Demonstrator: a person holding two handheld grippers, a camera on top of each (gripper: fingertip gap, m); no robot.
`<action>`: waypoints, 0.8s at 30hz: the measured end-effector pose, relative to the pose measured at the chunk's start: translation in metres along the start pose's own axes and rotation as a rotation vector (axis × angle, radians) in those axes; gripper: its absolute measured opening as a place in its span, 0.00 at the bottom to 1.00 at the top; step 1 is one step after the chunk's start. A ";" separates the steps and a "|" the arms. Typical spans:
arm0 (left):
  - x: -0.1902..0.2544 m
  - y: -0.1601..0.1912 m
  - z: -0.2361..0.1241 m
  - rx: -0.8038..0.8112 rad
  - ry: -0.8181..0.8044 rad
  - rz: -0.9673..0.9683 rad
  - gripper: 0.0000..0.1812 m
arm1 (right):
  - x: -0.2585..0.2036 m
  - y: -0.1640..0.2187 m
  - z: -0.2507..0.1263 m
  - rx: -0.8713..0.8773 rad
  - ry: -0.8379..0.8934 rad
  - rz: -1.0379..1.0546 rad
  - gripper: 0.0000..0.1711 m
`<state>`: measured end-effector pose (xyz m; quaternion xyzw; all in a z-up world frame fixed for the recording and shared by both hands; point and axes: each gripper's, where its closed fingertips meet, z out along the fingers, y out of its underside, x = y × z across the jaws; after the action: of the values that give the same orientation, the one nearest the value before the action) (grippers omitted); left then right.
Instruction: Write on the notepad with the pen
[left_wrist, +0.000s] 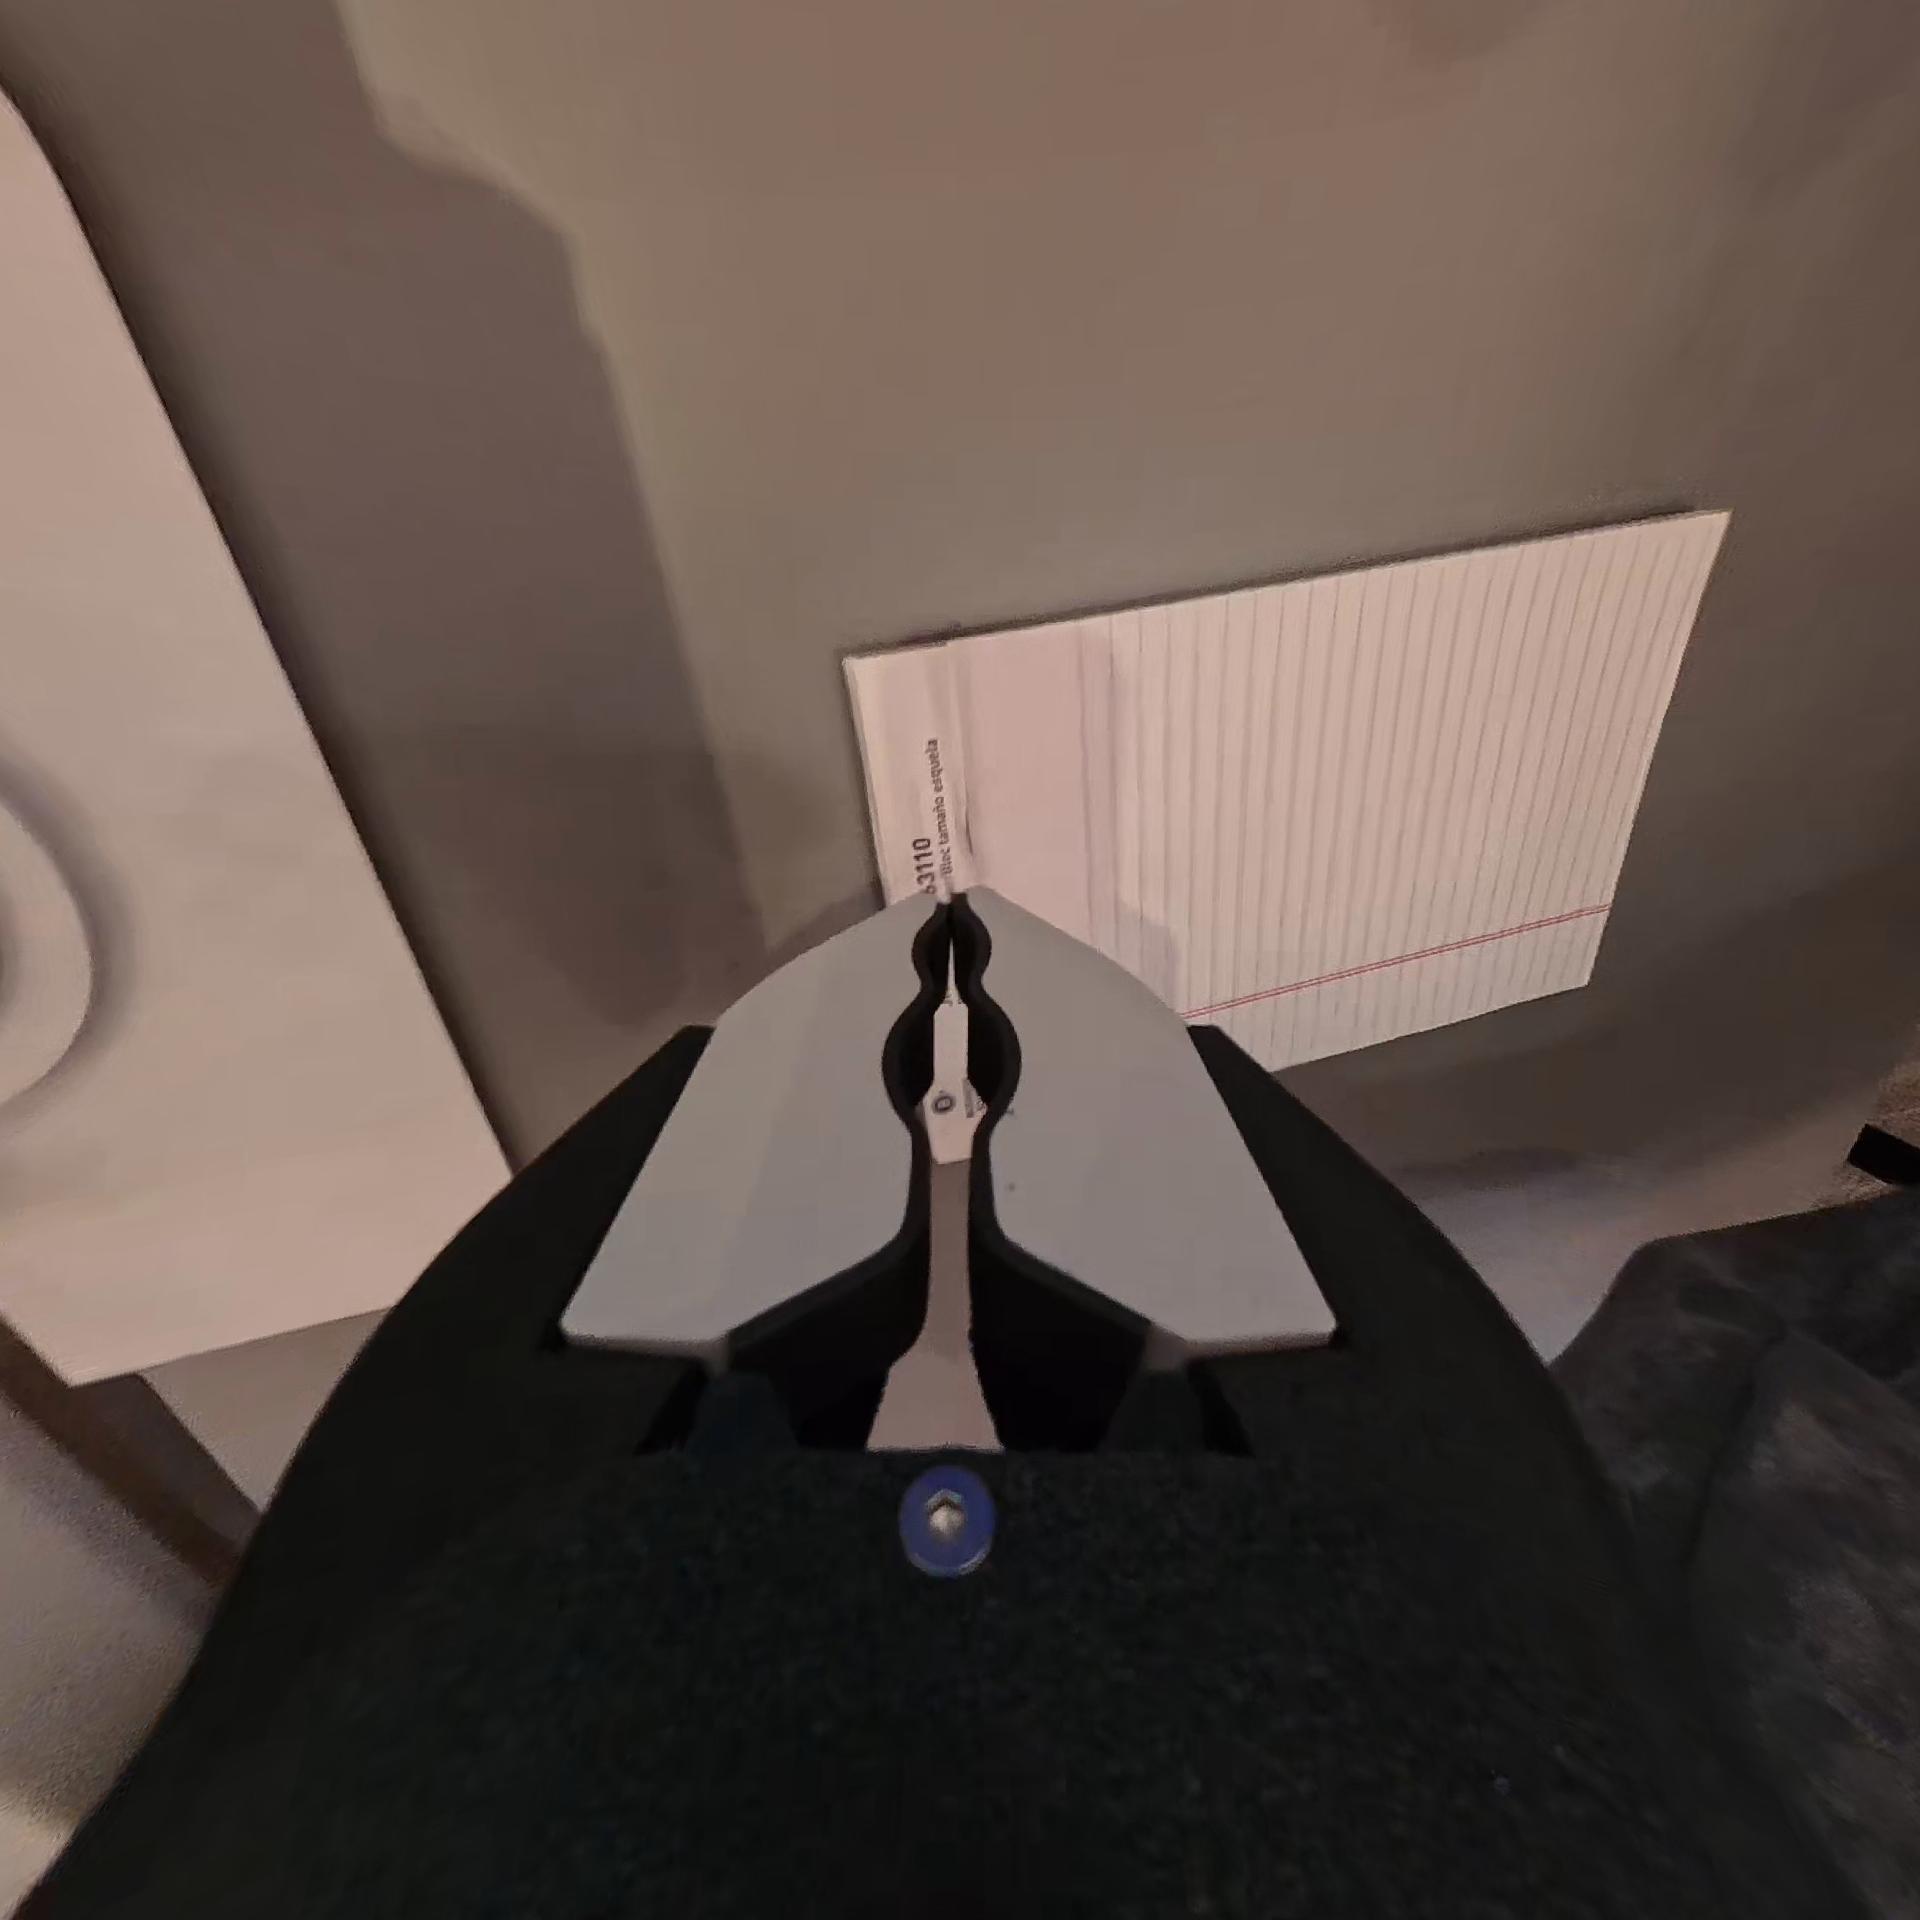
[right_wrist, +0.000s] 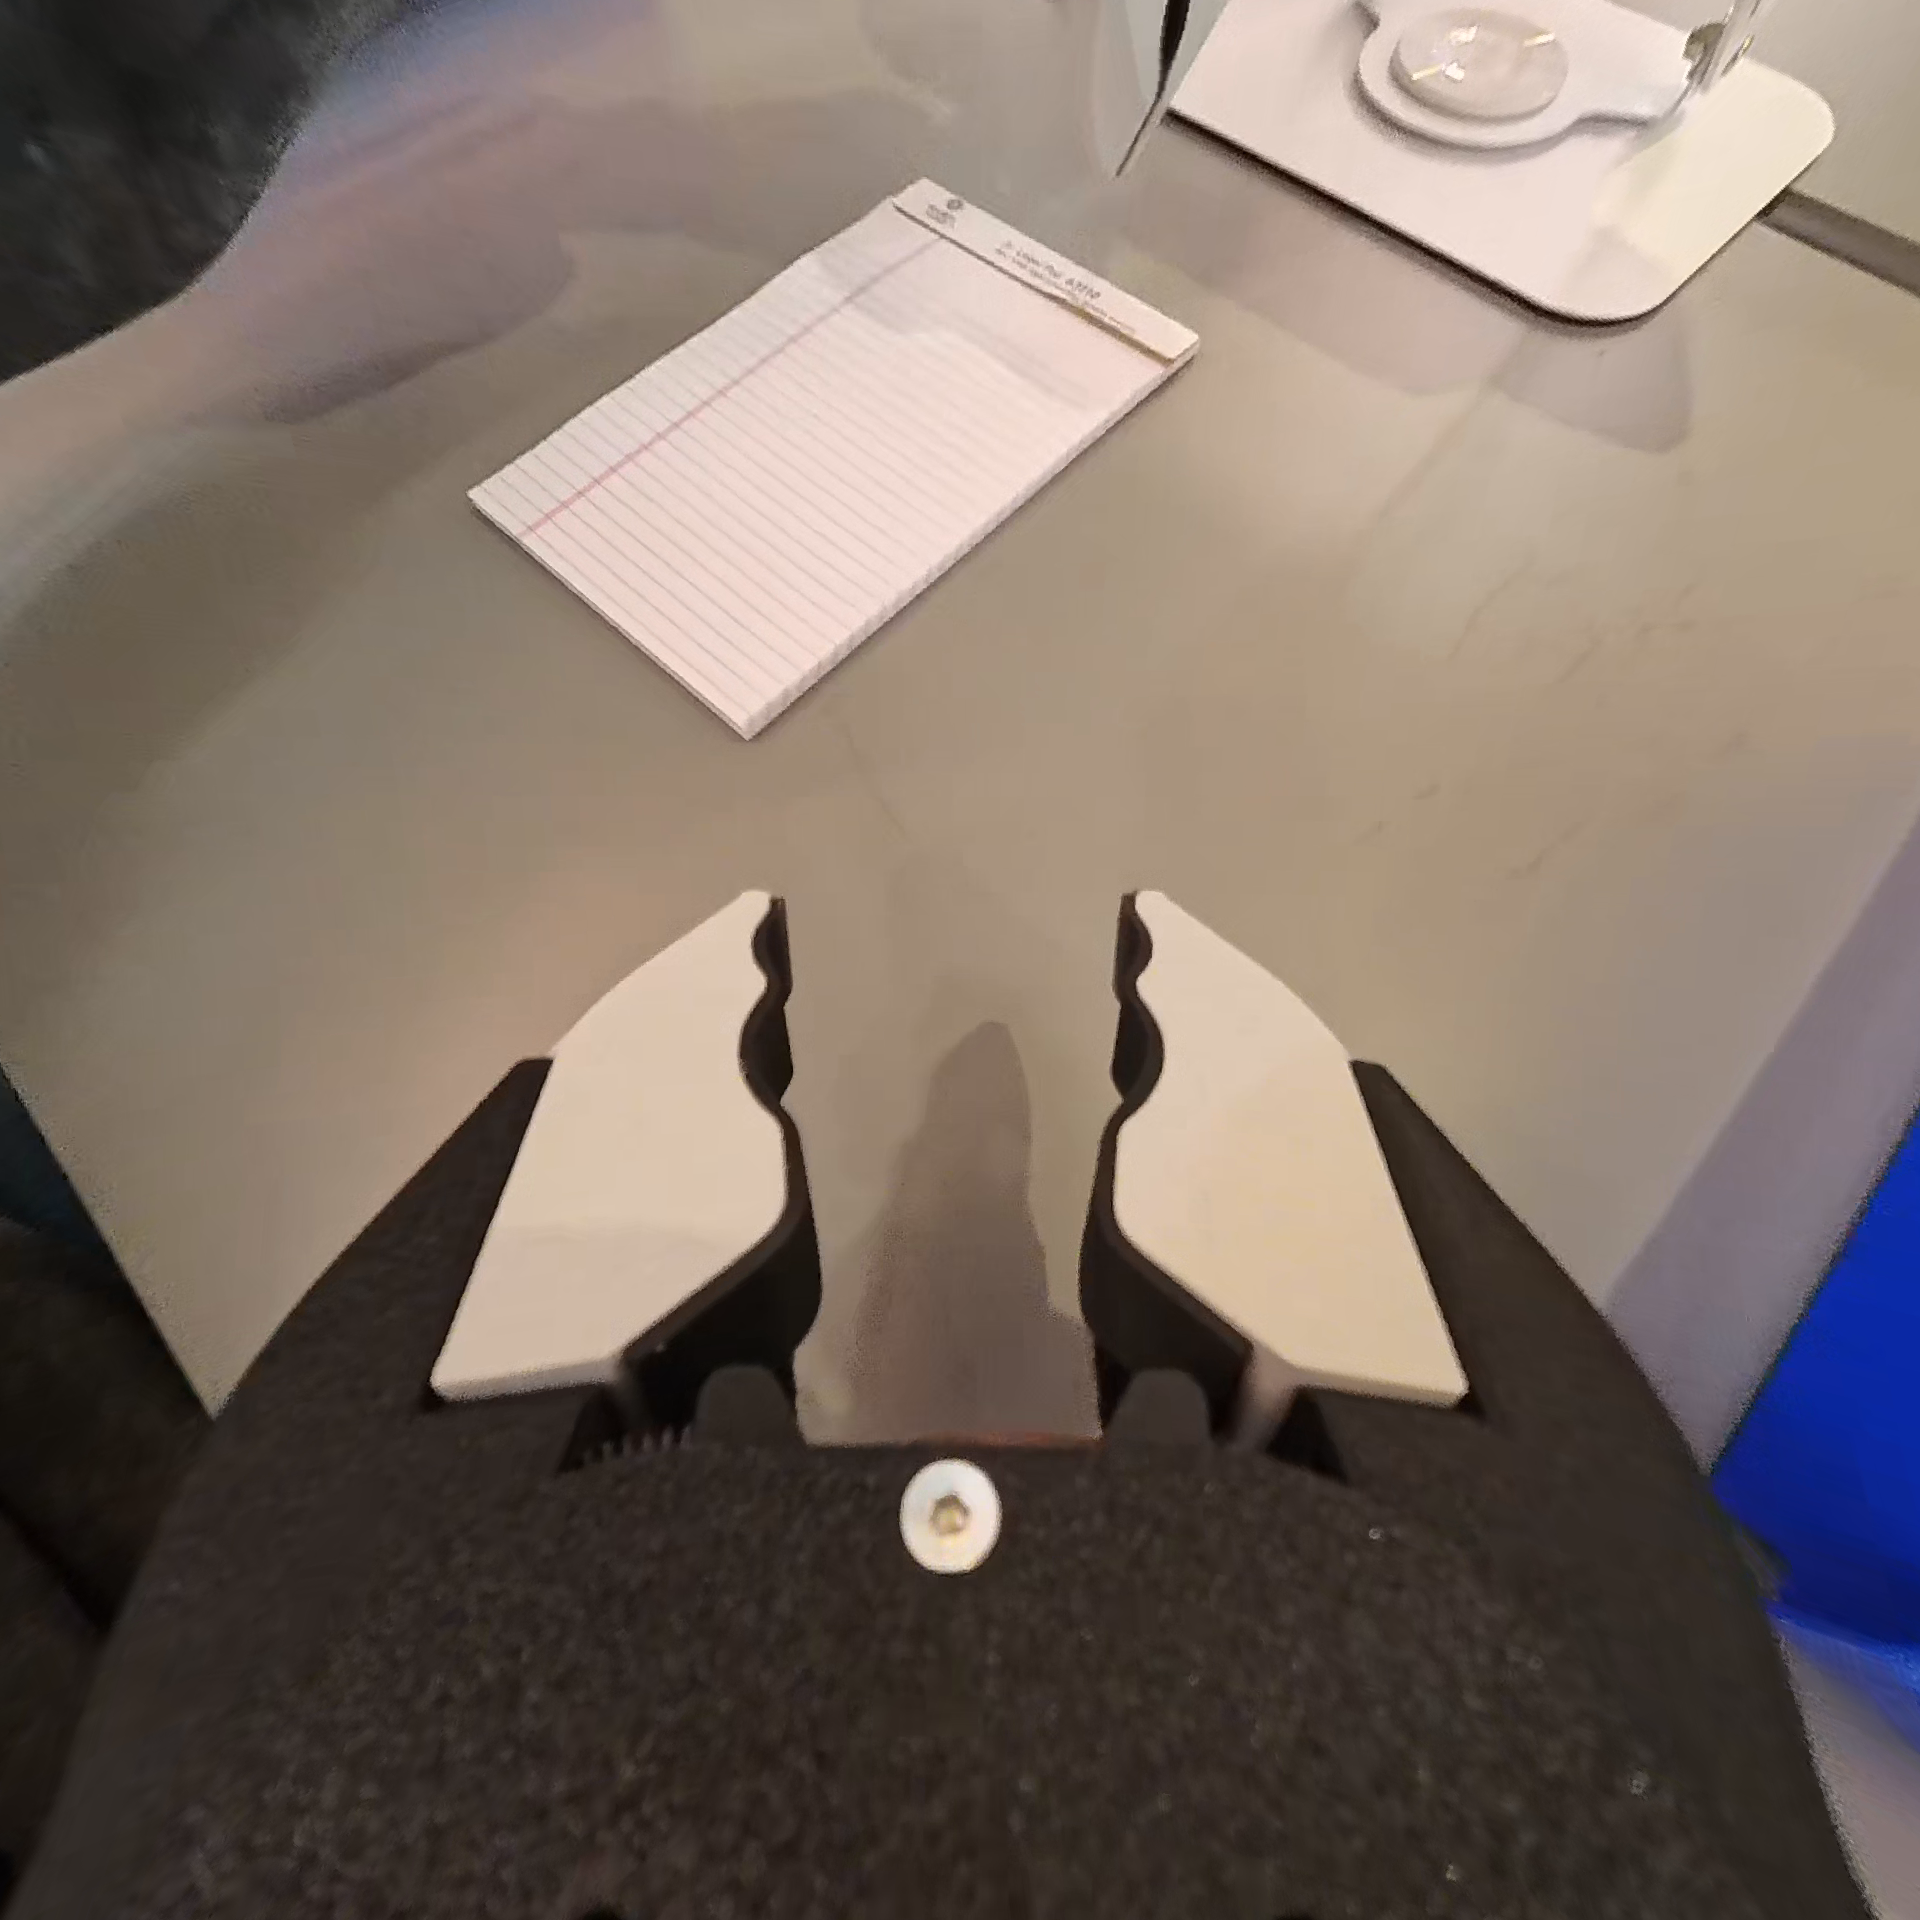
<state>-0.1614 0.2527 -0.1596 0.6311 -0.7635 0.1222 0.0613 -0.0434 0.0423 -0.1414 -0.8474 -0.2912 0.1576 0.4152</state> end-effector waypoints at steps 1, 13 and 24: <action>0.001 -0.003 -0.002 0.020 -0.010 0.014 0.00 | 0.000 0.002 0.001 -0.004 -0.004 0.004 0.35; 0.150 0.102 -0.131 0.360 -0.422 -0.134 0.31 | -0.015 0.006 -0.006 -0.003 0.011 -0.023 0.35; 0.154 0.369 -0.108 0.443 -0.686 -1.188 0.32 | -0.040 -0.012 0.023 -0.059 -0.034 -0.019 0.36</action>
<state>-0.5595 0.1987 -0.0580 0.9402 -0.2249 0.0152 -0.2554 -0.0909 0.0370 -0.1450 -0.8535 -0.3108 0.1594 0.3866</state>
